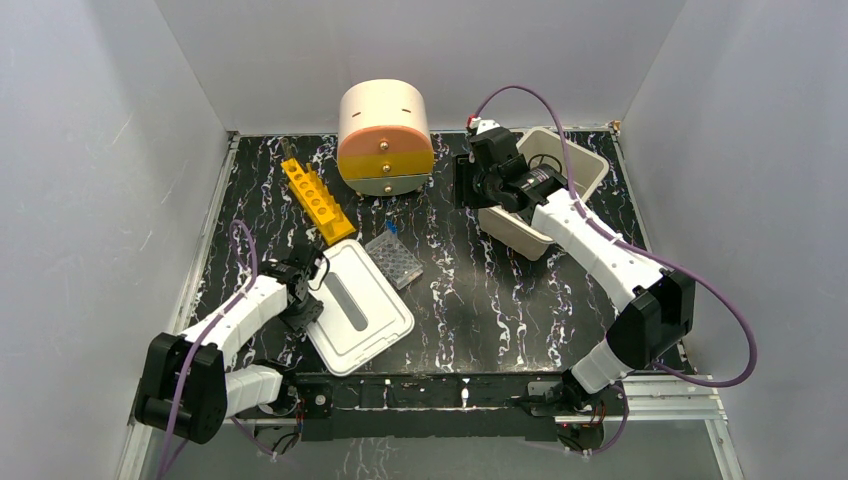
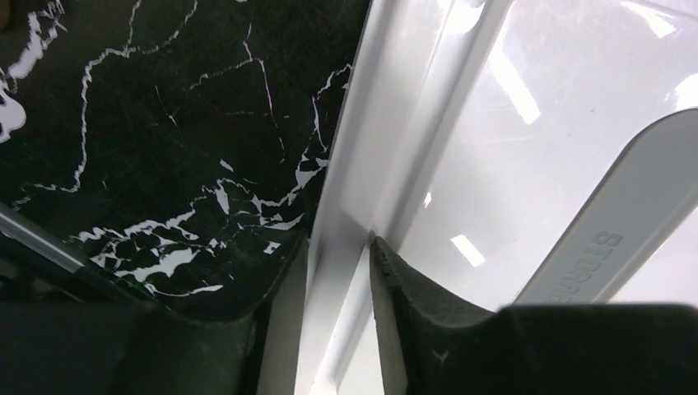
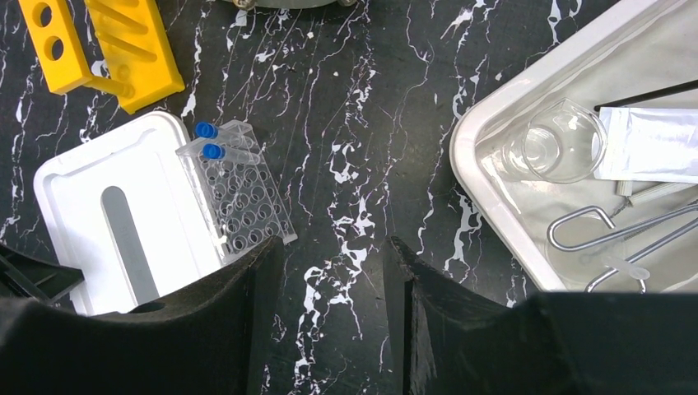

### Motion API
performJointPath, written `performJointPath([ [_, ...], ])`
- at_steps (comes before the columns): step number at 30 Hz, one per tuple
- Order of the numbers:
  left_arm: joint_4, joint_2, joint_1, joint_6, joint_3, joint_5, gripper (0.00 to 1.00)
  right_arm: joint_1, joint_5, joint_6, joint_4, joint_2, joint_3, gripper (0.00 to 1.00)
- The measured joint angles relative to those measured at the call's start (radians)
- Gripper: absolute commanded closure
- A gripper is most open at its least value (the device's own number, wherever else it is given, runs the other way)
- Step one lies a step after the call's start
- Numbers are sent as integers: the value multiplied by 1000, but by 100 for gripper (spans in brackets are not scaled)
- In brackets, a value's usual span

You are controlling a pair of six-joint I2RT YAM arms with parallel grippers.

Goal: Organize the chemistry lab equipment

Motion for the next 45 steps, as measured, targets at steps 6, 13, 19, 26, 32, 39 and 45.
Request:
performJointPath([
  [6,-5,0,1,14,14,-13,100,0,1,-16,0,3,2,43],
  [13,-82,-10,1,11,82,-14,100,0,-20,-17,0,5,2,43],
  [19,-161,-67,1,8,169,18,100,2,-68,-9,5,5,-9,39],
  [26,-235,-135,1,13,219,84,100,31,-191,2,11,4,-51,28],
  [32,-259,-222,2,21,245,151,100,119,-321,1,61,18,-51,22],
  [39,-257,-289,1,39,251,200,100,185,-458,56,124,145,7,22],
  [45,-207,-328,1,79,251,216,100,184,-528,88,129,263,100,24],
])
